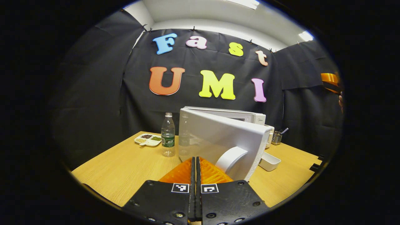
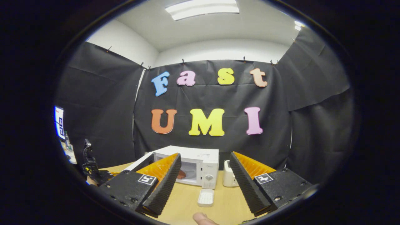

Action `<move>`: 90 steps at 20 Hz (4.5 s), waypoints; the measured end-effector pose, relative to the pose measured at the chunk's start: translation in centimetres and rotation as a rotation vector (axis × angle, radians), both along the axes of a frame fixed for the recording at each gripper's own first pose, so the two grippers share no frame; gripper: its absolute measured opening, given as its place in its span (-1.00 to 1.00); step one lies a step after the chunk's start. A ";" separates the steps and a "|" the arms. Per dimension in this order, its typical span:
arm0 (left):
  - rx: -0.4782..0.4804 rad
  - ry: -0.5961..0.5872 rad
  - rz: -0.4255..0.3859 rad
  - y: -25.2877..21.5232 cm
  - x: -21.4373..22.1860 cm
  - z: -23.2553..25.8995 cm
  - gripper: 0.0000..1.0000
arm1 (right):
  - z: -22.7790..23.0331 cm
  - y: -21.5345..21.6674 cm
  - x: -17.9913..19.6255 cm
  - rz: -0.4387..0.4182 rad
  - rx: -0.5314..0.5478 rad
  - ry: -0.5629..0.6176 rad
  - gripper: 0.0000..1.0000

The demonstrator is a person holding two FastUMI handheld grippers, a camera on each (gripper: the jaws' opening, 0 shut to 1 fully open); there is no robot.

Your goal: Open the microwave oven with the left hand, put the food in, and close the microwave oven.

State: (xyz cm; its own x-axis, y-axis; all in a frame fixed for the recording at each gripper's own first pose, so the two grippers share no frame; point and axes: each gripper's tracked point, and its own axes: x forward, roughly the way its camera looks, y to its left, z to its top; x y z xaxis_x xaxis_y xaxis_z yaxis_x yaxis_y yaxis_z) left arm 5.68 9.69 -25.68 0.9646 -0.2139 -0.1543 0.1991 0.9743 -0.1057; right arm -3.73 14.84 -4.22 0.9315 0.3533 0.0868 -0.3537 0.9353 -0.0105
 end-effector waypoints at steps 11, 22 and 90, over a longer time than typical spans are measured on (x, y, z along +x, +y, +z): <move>-0.002 -0.004 -0.129 -8.5 3.0 -0.6 -1.00 | -0.7 -1.4 2.5 -0.004 0.008 0.027 0.98; 0.031 0.005 -0.235 -16.9 8.9 -0.7 -1.00 | -0.9 -3.2 6.2 0.003 0.004 0.028 0.75; 0.030 -0.181 0.128 -9.6 -12.5 21.8 0.87 | 0.2 -8.7 -4.4 -0.077 0.072 0.049 0.75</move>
